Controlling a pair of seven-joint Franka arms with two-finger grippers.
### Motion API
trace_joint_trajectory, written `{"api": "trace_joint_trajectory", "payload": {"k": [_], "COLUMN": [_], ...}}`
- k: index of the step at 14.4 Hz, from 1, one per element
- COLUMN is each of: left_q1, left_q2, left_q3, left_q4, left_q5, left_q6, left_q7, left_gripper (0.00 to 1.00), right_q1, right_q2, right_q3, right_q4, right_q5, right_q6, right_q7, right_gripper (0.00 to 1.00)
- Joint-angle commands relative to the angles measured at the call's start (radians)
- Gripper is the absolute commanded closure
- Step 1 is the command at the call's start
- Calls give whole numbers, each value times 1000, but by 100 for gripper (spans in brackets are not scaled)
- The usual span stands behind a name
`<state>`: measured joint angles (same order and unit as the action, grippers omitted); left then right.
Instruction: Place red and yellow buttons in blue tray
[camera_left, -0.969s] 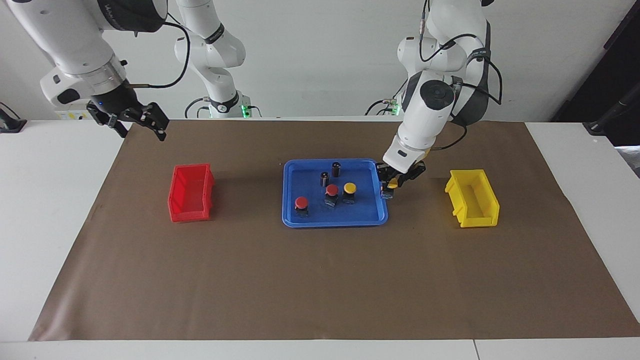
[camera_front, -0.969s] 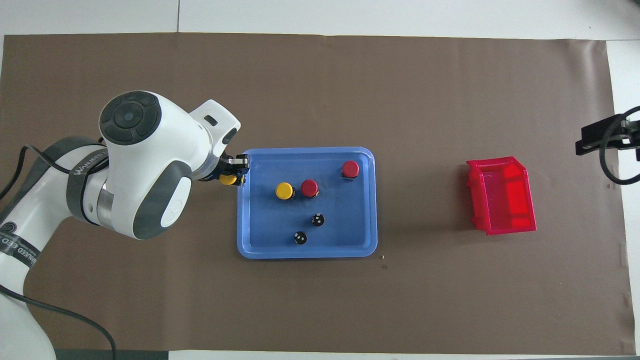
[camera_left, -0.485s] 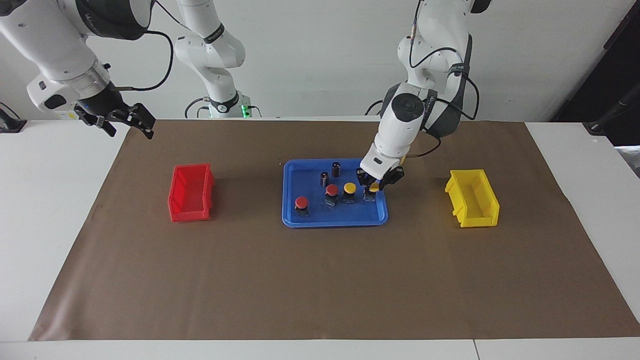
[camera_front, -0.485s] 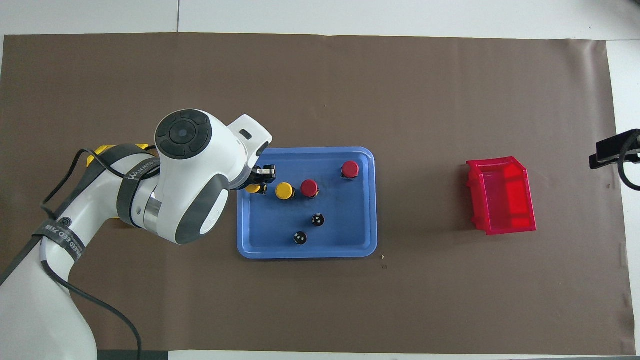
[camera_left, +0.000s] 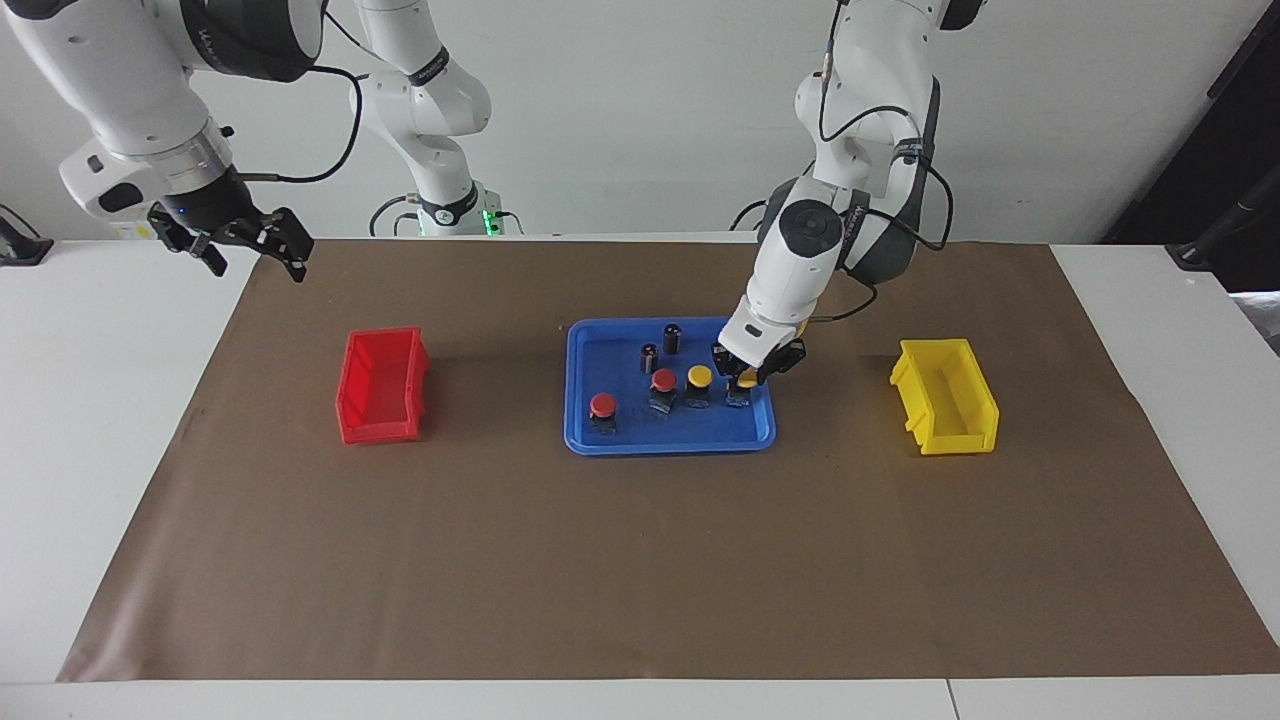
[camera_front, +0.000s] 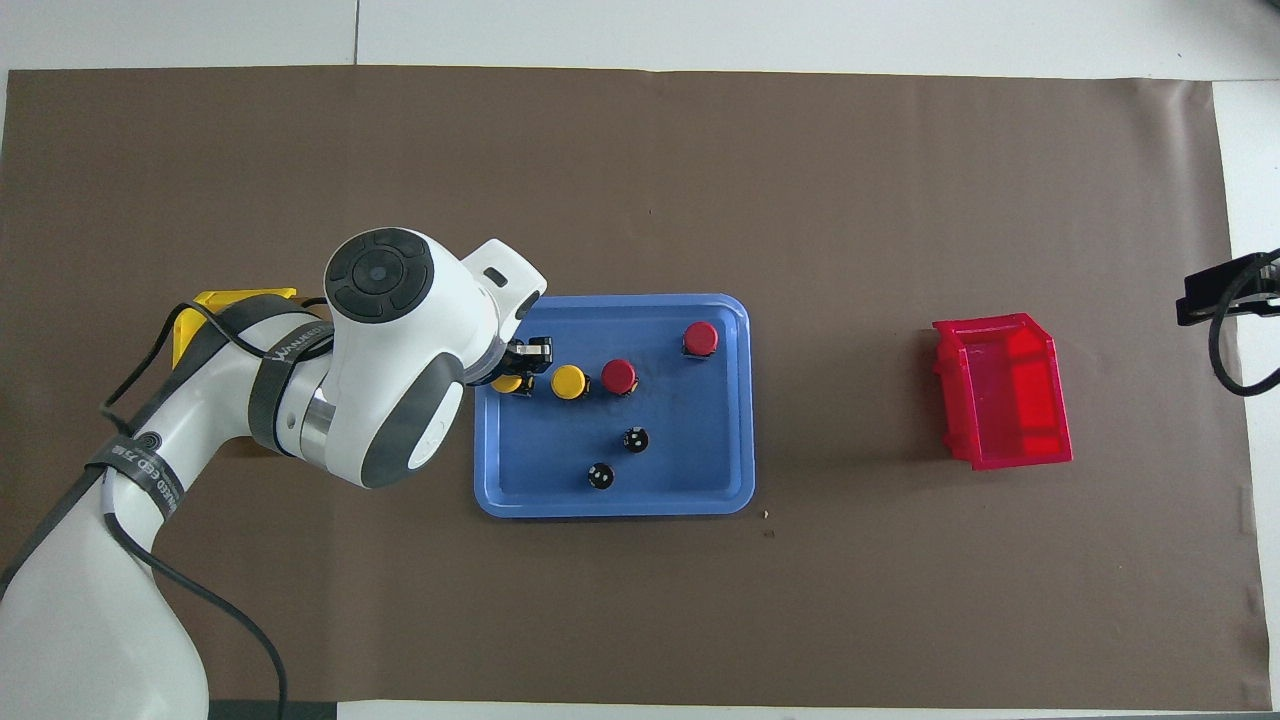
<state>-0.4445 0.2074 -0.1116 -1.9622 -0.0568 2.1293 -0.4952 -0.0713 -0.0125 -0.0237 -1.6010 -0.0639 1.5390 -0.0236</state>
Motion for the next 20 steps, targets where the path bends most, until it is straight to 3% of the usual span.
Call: {"api": "trace_joint_trajectory", "payload": {"k": [1, 5, 6, 7, 11, 13, 17, 19, 20], "left_q1": [-17, -22, -22, -22, -19, -10, 3, 15, 18], "left_q2": [-8, -5, -5, -5, -8, -13, -28, -35, -66], "left_q3": [12, 12, 12, 12, 12, 12, 26, 62, 88], "left_q4": [-35, -32, -29, -27, -18, 26, 257, 308, 313], "left_q5": [-11, -11, -11, -11, -11, -11, -29, -23, -21], "left_q6": [38, 41, 37, 37, 24, -44, -335, -407, -422], "left_q7": [-17, -52, -54, -54, -74, -74, -82, -82, -72], "left_gripper": [78, 57, 44, 37, 35, 35, 34, 0, 0], "right_q1": [-5, -5, -5, -7, -5, -7, -7, -15, -15], "right_q2": [-12, -9, -9, -9, -9, -10, -12, -14, -14], "right_q3": [-1, -1, -1, -1, -2, -2, -4, -5, -5], "right_q4": [-13, -11, -11, -11, -11, -13, -13, -14, -14], "right_q5": [-4, -1, 1, 1, 4, 6, 4, 6, 6], "right_q6": [21, 24, 21, 20, 29, 29, 23, 23, 23], "right_q7": [-16, -15, -15, -15, -15, -16, -15, -16, -16], "right_gripper": [0, 0, 0, 0, 0, 0, 0, 0, 0]}}
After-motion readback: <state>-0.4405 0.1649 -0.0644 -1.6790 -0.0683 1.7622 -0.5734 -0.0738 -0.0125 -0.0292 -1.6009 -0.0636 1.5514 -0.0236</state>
